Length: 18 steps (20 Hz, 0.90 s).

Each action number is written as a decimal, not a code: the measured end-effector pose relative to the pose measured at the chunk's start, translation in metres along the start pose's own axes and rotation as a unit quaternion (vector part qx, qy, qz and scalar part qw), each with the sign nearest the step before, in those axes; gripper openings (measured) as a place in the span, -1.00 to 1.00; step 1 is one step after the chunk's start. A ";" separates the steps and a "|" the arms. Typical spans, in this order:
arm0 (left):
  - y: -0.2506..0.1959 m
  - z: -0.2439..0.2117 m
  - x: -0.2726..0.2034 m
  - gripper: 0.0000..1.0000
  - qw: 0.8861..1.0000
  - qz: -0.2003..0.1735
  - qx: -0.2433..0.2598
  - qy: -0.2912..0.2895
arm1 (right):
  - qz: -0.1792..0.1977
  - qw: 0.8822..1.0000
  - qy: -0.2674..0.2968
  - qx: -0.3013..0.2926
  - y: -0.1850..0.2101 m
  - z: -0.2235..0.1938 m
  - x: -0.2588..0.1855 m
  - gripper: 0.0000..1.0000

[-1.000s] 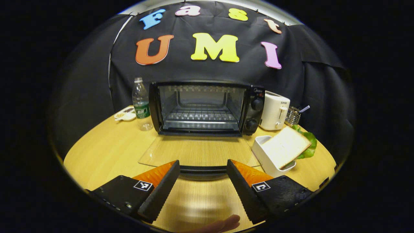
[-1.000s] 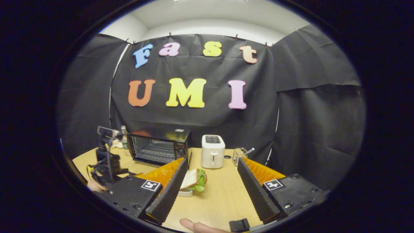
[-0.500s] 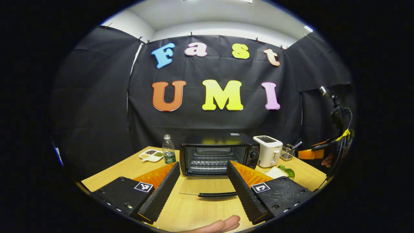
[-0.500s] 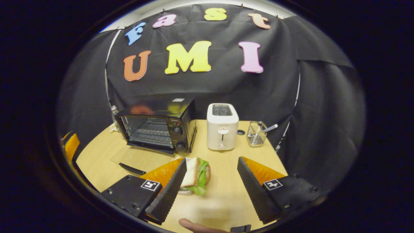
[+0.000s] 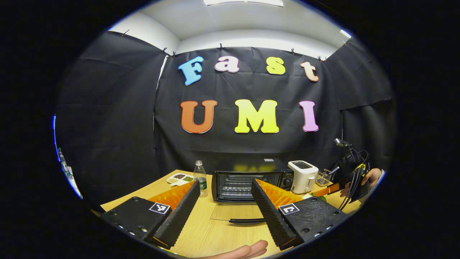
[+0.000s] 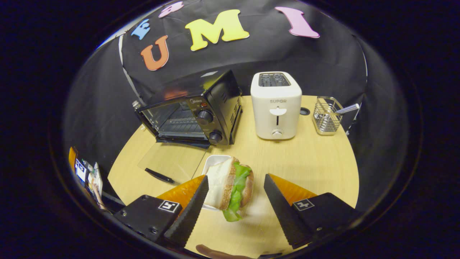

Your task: Open the electric oven with the left hand, put the food in, and close the electric oven.

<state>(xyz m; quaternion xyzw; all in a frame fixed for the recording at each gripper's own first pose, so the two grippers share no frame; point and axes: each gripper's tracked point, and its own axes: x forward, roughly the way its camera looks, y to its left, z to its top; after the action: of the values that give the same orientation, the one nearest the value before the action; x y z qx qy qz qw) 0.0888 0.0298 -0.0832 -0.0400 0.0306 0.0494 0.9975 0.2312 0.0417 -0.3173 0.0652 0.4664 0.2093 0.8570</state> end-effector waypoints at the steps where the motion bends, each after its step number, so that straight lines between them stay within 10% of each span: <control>1: -0.002 0.000 0.001 0.89 1.000 0.003 0.002 0.000 | 0.008 1.000 0.012 0.005 -0.002 -0.003 0.004 0.98; 8: -0.014 0.001 0.003 0.88 1.000 0.015 0.011 0.009 | 0.104 0.986 0.110 0.064 0.013 -0.037 0.024 0.58; 9: -0.016 0.000 0.002 0.88 1.000 0.015 0.011 0.011 | 0.111 0.984 0.116 0.072 0.013 -0.039 0.026 0.80; 10: -0.017 -0.002 0.002 0.88 1.000 0.016 0.013 0.014 | 0.117 0.982 0.121 0.083 0.013 -0.041 0.027 0.43; 11: -0.017 -0.004 0.002 0.89 1.000 0.017 0.016 0.018 | 0.124 0.980 0.125 0.091 0.015 -0.043 0.026 0.60; 12: -0.018 -0.005 0.003 0.88 0.999 0.018 0.018 0.021 | 0.127 0.979 0.126 0.099 0.015 -0.045 0.024 0.11; 13: -0.019 -0.006 0.002 0.88 0.999 0.018 0.019 0.023 | 0.131 0.978 0.125 0.100 0.016 -0.046 0.022 0.33; 18: -0.021 -0.005 -0.008 0.88 1.000 0.006 0.011 0.022 | 0.148 0.976 0.111 0.118 0.028 -0.051 0.004 -0.33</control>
<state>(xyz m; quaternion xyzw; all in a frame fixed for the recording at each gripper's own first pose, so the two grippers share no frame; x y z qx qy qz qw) 0.0830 0.0079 -0.0862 -0.0299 0.0537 0.0544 0.9966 0.1828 0.0644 -0.3406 0.2106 0.5656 0.2832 0.7453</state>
